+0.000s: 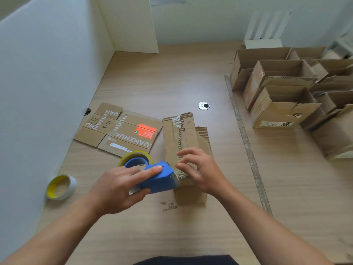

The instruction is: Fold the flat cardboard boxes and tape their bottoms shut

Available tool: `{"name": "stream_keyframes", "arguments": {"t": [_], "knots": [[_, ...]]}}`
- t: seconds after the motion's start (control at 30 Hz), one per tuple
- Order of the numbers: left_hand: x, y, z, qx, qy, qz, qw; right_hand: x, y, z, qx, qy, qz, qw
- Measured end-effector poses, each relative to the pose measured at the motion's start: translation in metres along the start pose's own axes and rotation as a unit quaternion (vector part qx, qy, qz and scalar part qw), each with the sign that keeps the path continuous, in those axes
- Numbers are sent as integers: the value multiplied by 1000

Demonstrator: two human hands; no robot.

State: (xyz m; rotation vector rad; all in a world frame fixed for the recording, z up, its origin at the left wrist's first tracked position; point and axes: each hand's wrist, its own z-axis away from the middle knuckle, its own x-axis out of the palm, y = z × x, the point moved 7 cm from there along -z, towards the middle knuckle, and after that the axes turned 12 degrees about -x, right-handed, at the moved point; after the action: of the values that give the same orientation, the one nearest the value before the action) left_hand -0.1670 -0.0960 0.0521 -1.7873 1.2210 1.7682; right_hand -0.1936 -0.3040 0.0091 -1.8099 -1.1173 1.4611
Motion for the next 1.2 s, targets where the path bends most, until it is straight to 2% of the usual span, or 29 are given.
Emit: {"name": "stream_keyframes", "arguments": {"t": [0.1, 0.2, 0.37, 0.47, 0.73, 0.87, 1.0, 1.1, 1.2], "knots": [[11, -9, 1, -49, -90, 47, 994, -3, 7, 10, 46, -6, -13, 999], [9, -30, 5, -129, -130, 92, 979, -22, 23, 26, 114, 21, -29, 993], [7, -45, 9, -223, -259, 190, 920, -53, 48, 66, 200, 76, -70, 974], [21, -45, -6, -250, -302, 185, 901, -44, 60, 69, 250, 89, -91, 960], [45, -55, -17, -319, -341, 161, 869, -27, 82, 73, 265, 85, -80, 957], [54, -53, -20, -330, -353, 151, 863, -18, 94, 73, 292, 77, -83, 950], [57, -48, -26, -337, -358, 152, 857, -11, 101, 72, 341, 73, -148, 925], [58, -40, -34, -334, -370, 147, 854, -7, 111, 76, 376, 55, -151, 912], [59, -37, -41, -329, -384, 132, 853, -10, 115, 75, 374, 49, -130, 917]]}}
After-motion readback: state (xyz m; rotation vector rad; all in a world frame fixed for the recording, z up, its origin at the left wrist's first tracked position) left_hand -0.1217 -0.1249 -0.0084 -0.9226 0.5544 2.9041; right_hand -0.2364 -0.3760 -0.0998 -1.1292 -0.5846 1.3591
